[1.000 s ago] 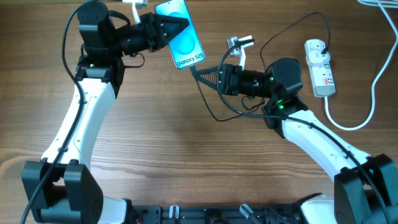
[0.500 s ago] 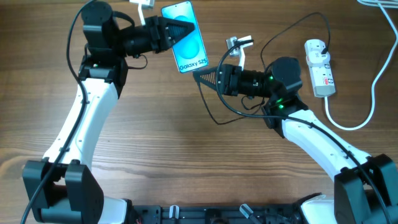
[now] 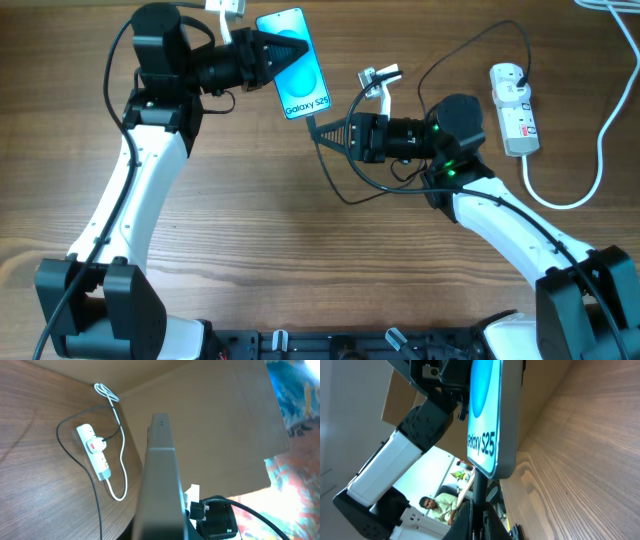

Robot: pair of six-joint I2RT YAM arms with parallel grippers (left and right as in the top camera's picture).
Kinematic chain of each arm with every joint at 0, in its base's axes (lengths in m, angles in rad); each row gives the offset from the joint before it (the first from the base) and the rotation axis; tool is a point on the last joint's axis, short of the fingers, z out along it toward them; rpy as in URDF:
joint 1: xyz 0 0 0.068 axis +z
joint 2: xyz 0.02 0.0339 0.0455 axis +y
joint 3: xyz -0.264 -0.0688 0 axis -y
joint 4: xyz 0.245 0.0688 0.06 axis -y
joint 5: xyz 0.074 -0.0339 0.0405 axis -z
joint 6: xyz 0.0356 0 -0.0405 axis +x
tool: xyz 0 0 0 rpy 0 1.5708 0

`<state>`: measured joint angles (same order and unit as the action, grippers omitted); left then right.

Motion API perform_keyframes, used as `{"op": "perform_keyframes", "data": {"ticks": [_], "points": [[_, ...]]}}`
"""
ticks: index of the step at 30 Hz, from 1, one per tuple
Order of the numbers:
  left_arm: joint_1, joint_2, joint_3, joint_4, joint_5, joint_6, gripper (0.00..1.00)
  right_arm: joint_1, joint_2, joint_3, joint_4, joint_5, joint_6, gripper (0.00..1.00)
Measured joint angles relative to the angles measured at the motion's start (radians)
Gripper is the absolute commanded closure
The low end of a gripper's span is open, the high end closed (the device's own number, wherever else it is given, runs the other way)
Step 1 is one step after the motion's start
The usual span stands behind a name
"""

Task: Plug charger to phone and switch on socket
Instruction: 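Open the right gripper and move it toward the power strip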

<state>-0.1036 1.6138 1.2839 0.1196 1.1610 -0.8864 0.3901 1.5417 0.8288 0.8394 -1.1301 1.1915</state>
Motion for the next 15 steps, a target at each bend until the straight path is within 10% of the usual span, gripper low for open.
{"op": "perform_keyframes", "data": {"ticks": [11,15], "points": [[-0.015,0.000,0.023,-0.233,0.071,0.171,0.96,-0.004,0.006,-0.002,-0.052,-0.131,-0.006,0.95],[-0.030,0.000,0.017,-0.257,0.055,0.267,0.96,-0.012,0.006,0.029,-0.275,-0.127,-0.114,0.78]]}}
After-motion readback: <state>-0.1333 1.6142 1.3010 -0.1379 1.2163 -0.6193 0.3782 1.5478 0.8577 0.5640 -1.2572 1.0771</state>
